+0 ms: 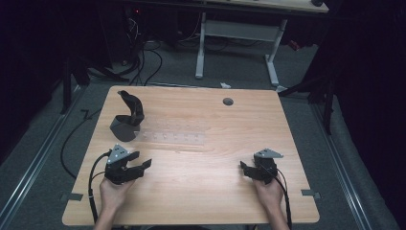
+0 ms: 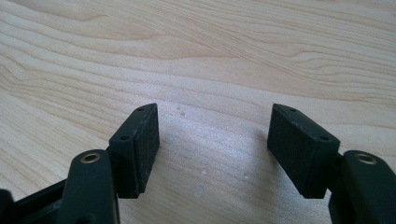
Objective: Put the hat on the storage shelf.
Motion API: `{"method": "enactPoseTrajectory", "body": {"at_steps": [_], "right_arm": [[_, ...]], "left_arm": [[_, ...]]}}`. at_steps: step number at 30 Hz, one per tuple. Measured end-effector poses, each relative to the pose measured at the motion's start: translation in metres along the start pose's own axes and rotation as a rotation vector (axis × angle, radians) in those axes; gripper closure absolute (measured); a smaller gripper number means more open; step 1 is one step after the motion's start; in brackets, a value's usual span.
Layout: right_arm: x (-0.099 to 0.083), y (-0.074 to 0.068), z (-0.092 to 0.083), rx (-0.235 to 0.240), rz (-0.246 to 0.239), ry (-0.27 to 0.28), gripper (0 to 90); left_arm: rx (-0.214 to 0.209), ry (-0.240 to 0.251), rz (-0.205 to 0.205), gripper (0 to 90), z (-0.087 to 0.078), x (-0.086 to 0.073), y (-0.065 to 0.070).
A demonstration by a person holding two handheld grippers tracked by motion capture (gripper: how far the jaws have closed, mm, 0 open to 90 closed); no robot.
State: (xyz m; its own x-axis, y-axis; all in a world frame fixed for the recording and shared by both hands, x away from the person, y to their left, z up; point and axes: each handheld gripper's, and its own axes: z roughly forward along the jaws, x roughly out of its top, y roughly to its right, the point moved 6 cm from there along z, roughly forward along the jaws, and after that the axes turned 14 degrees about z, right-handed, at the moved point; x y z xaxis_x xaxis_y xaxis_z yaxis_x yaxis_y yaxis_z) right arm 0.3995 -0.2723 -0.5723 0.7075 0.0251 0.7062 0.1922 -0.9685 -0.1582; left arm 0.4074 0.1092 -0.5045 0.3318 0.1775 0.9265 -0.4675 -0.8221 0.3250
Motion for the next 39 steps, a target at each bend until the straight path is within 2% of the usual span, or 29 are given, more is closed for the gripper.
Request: {"method": "enactPoseTrajectory", "body": {"at_steps": [4, 13, 22, 32, 39], "right_arm": [[0.0, 0.0, 0.0, 0.0, 0.0, 0.0, 34.5], [0.0, 0.0, 0.0, 0.0, 0.001, 0.0, 34.4], [0.0, 0.0, 0.0, 0.0, 0.001, 0.0, 34.4], [0.0, 0.0, 0.0, 0.0, 0.0, 0.0, 34.4], [0.0, 0.0, 0.0, 0.0, 0.0, 0.0, 34.4]], "left_arm": [[-0.015, -0.021, 0.012, 39.2, 0.004, -0.005, 0.006], [-0.036, -0.041, 0.013, 39.2, 0.015, -0.013, 0.017], [-0.025, -0.067, 0.077, 39.3, 0.029, -0.028, 0.022], [-0.017, -0.076, 0.09, 39.5, 0.041, -0.037, 0.024], [-0.008, -0.085, 0.114, 39.5, 0.046, -0.042, 0.025]]}}
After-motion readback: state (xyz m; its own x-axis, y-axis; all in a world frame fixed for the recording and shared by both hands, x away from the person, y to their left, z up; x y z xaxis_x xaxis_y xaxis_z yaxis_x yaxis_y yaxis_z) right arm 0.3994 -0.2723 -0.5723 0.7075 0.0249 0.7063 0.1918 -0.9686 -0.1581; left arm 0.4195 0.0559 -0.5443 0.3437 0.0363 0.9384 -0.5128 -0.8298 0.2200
